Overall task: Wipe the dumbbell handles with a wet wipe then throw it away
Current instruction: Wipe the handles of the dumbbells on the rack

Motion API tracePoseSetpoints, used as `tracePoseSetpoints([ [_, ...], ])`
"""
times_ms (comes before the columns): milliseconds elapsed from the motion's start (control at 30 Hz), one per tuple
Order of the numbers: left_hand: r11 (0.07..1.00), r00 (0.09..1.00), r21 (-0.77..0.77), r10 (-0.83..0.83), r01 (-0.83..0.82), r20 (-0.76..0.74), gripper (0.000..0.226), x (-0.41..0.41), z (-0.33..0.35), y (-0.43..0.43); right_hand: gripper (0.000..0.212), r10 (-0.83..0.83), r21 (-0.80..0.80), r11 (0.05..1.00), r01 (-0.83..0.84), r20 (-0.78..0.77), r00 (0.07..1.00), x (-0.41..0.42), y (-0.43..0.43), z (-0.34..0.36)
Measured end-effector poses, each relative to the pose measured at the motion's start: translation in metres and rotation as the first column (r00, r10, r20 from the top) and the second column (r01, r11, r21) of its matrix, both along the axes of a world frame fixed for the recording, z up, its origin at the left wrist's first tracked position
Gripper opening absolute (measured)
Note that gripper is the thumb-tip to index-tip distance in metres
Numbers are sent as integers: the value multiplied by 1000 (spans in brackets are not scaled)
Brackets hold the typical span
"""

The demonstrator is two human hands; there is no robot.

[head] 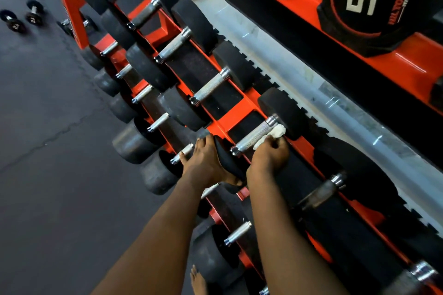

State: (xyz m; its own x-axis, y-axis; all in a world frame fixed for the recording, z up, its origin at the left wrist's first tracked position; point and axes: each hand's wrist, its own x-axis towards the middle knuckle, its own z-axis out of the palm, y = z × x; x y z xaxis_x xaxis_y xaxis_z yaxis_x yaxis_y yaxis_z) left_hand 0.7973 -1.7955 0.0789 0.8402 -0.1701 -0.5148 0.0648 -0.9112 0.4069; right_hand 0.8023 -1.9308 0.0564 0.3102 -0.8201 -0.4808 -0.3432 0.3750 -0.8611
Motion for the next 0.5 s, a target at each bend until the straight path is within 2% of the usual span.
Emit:
tracePoseSetpoints([
  [200,1000,1000,0,-7,7,6,146,1,1,0,34,-24,315,949,-1,74,997,22,-18,-12],
  [367,1000,1000,-11,-7,7,14,144,0,0,-1,31,-18,242,970,-2,80,997,11,-15,3],
  [500,1000,1000,-21,-7,7,4,142,2,-1,0,25,-73,372,928,26,113,991,25,-20,10],
])
